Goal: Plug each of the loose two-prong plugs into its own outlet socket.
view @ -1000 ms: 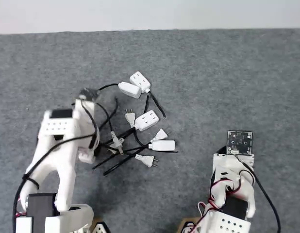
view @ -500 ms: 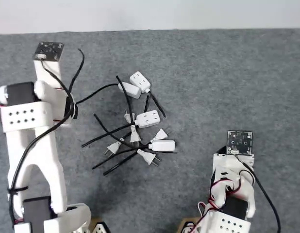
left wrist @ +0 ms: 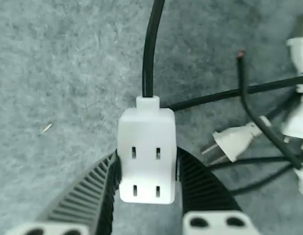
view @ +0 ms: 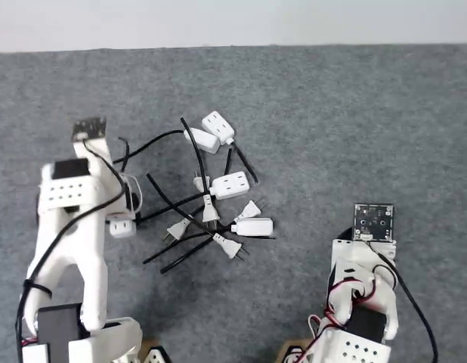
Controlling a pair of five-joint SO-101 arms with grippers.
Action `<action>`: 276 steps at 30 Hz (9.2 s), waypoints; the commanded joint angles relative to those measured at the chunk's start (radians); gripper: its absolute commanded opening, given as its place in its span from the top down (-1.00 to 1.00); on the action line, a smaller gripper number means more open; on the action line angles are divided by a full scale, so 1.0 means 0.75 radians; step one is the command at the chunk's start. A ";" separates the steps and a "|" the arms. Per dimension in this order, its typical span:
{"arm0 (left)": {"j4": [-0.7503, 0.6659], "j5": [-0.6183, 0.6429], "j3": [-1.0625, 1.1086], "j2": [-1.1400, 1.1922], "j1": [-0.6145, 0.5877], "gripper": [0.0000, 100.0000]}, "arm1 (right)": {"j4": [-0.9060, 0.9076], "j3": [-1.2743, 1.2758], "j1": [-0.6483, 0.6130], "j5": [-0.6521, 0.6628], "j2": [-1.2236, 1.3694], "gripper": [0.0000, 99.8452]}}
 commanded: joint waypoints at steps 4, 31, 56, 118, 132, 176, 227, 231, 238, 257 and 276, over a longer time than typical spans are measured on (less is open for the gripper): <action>-0.315 0.016 0.251 -0.008 0.006 0.97 | -0.017 0.000 0.011 0.014 -0.005 0.98; -0.135 -0.317 0.195 -0.010 -0.004 0.61 | -0.021 0.018 0.009 0.080 -0.005 0.98; -0.139 -0.415 0.570 -0.749 -0.198 0.59 | 0.214 -0.235 -0.662 0.174 0.009 0.94; -0.614 -0.288 0.846 -0.798 -0.198 0.58 | -0.519 -0.959 -1.308 -0.135 1.967 0.76; -0.608 -0.291 0.848 -0.798 -0.198 0.58 | -0.420 -1.080 -1.333 -0.074 2.116 0.76; -0.673 -0.184 0.684 -0.689 -0.155 0.89 | 0.099 -1.180 -1.249 -0.084 1.220 0.98; -0.788 -0.291 0.684 -0.773 -0.518 0.98 | -0.813 -1.320 -1.615 -0.415 1.996 0.98; -0.804 -0.280 0.668 -0.765 -0.538 0.98 | -0.821 -1.428 -1.615 -0.413 2.176 0.98; -0.745 -0.276 0.418 -0.366 -0.542 0.98 | -0.830 -1.608 -1.642 -0.362 2.397 0.98; -0.708 -0.278 0.240 -0.123 -0.544 0.98 | -0.823 -1.604 -1.769 -0.354 2.419 0.98; -0.708 -0.282 0.242 -0.119 -0.559 0.98 | -0.836 -1.657 -1.707 -0.295 2.519 0.98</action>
